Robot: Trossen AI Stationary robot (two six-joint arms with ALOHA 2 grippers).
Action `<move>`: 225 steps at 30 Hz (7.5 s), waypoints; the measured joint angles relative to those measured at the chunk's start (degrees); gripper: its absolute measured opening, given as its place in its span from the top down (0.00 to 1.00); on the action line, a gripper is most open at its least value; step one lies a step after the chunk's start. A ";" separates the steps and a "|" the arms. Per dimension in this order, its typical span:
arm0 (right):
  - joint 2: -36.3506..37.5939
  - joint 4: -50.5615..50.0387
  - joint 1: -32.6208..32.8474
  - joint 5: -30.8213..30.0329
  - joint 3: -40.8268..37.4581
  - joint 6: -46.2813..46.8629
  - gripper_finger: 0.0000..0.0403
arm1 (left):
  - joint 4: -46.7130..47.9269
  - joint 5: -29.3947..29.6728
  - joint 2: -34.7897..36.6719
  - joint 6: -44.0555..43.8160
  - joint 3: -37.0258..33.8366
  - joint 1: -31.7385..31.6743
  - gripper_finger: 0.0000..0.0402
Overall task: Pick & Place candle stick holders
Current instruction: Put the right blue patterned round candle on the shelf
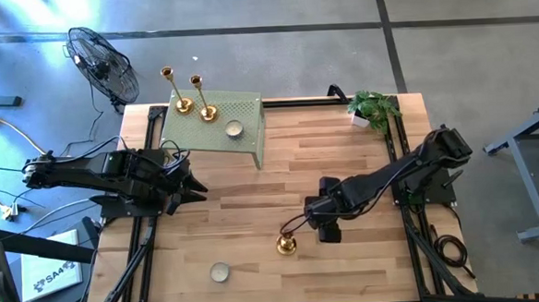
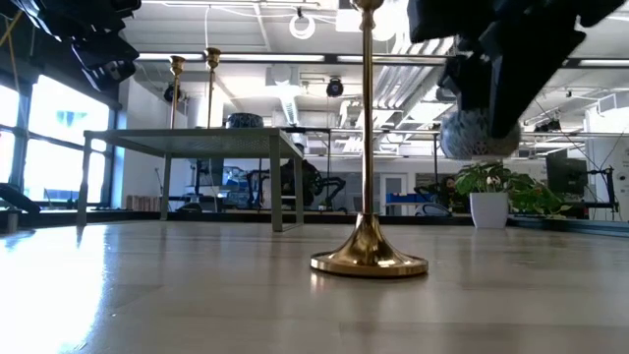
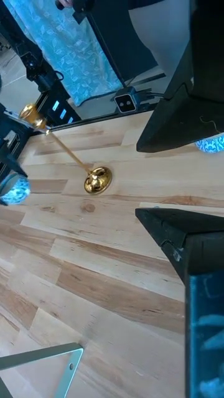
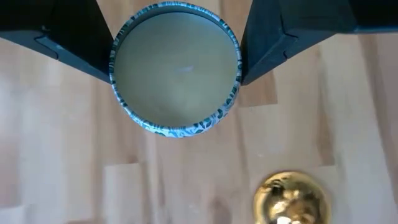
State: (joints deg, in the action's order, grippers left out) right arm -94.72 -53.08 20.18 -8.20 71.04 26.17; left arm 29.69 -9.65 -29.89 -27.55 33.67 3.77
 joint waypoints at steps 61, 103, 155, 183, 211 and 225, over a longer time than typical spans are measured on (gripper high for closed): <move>0.00 -9.87 -8.98 2.46 22.60 -11.84 0.28 | -38.52 -6.25 -0.77 76.59 0.02 0.01 0.62; -0.04 -10.03 -11.02 2.12 34.38 -17.44 0.28 | -10.34 15.83 -23.96 105.85 26.42 8.33 0.62; -1.49 -1.09 -11.54 9.67 36.79 -17.63 0.28 | -20.98 19.18 -31.94 105.26 26.38 8.24 0.62; -1.44 -1.11 -11.51 9.72 36.79 -17.68 0.28 | -23.64 20.82 -31.74 99.82 26.38 8.26 0.62; -1.42 -1.11 -11.51 9.70 36.79 -18.31 0.28 | -23.94 21.15 -31.74 105.38 26.36 8.24 0.62; -1.42 -1.11 -11.51 9.70 36.79 -18.73 0.28 | -23.75 17.84 -31.71 105.33 26.36 8.24 0.62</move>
State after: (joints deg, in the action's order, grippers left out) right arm -96.14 -54.19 8.67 1.50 107.83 7.44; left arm 5.94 8.19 -61.60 77.78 60.03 12.01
